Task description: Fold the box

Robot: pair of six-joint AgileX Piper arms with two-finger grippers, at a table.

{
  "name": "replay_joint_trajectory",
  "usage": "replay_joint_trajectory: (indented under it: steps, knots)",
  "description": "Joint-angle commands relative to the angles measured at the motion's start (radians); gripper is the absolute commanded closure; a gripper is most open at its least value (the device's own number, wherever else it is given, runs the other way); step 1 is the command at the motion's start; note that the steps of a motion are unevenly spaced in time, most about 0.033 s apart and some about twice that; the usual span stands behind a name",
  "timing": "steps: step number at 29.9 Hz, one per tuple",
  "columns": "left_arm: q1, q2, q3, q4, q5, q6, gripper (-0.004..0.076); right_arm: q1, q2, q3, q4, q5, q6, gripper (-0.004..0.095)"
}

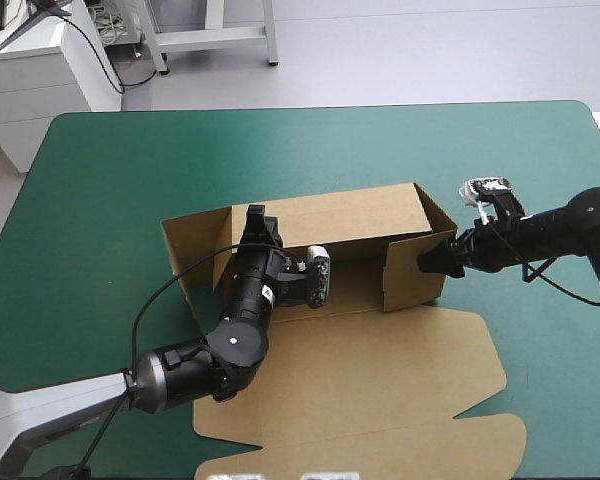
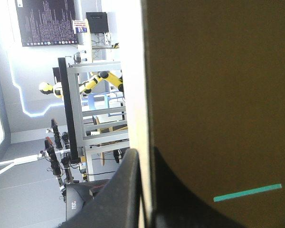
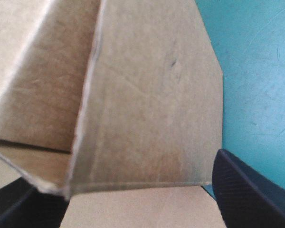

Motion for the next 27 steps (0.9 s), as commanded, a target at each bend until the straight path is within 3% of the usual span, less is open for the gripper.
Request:
replay_joint_trajectory:
  steps: [1,5,11,15,22,24,27]
  knots:
    - [-0.014,-0.023,-0.015,0.011,-0.105,-0.005,0.0732,0.0,-0.038,-0.01,0.116,-0.008,-0.076,0.0183]
    - [-0.014,-0.023,-0.015,0.011,-0.124,-0.008,0.0732,0.045,-0.068,0.041,0.088,-0.064,-0.091,0.0183]
    - [-0.014,-0.023,-0.015,0.011,-0.131,-0.018,0.0732,0.214,-0.2,0.162,-0.035,-0.407,-0.016,0.0184]
    - [-0.014,-0.023,-0.015,0.018,-0.128,-0.018,0.0732,0.338,-0.283,0.222,-0.124,-0.618,0.111,0.0184]
    - [-0.014,-0.023,-0.015,0.021,-0.128,-0.018,0.0732,0.46,-0.321,0.318,-0.231,-0.808,0.299,0.0185]
    - [-0.014,-0.023,-0.015,0.021,-0.128,-0.018,0.0732,0.476,-0.321,0.348,-0.233,-0.839,0.31,0.0224]
    - [-0.014,-0.023,-0.015,0.021,-0.128,-0.018,0.0732,0.49,-0.321,0.386,-0.231,-0.921,0.32,0.0431]
